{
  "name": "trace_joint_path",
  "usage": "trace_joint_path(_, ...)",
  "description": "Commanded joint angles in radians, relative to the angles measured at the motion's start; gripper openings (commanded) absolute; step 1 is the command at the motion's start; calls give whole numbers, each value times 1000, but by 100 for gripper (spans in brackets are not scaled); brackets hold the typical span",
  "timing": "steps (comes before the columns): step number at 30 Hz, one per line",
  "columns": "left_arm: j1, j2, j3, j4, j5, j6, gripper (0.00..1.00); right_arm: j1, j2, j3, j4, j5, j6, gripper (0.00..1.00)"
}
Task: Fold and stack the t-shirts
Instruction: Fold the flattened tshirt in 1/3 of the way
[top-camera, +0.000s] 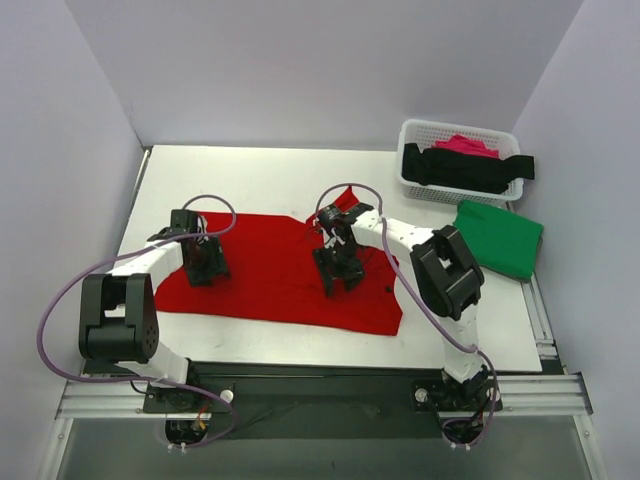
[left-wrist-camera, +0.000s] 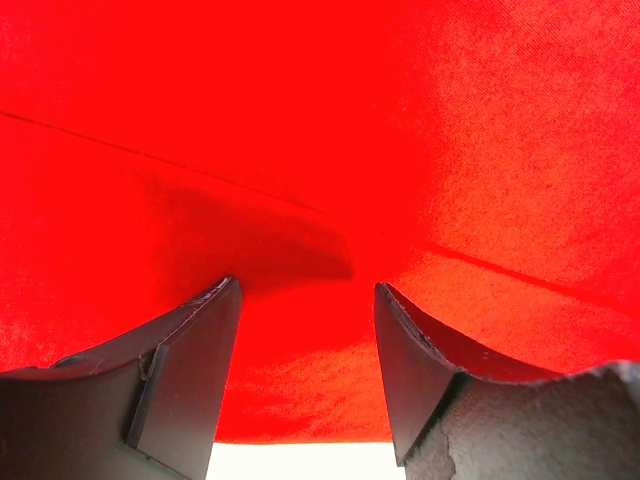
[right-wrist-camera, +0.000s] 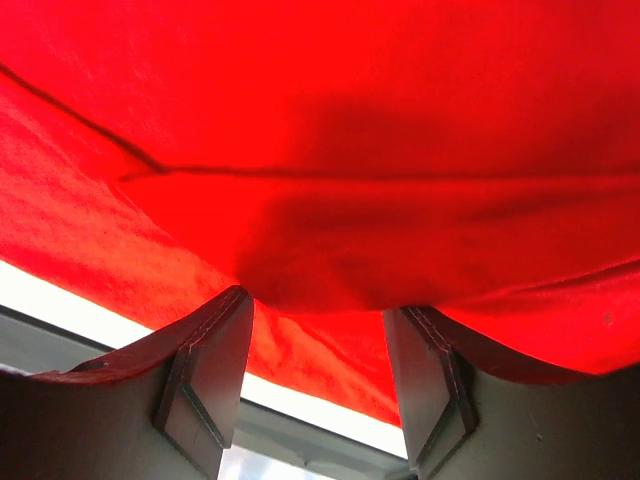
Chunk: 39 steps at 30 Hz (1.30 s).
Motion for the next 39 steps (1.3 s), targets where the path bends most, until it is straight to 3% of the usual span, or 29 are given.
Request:
trace_joint_path(1,7,15,-50,32,3,37,66,7,17,47,-23,10,4,55)
trace_joint_path(12,43,-7,-101,21,1,69,66,1,44,115,-25,26,19,55)
trace_joint_path(29,71,-16,-124,19,-5,68,66,-114,133,277,21,-72,124,55)
trace_joint_path(39,91,-4,-116,21,-5,71,66,-152,86,285,67,-114,159,55)
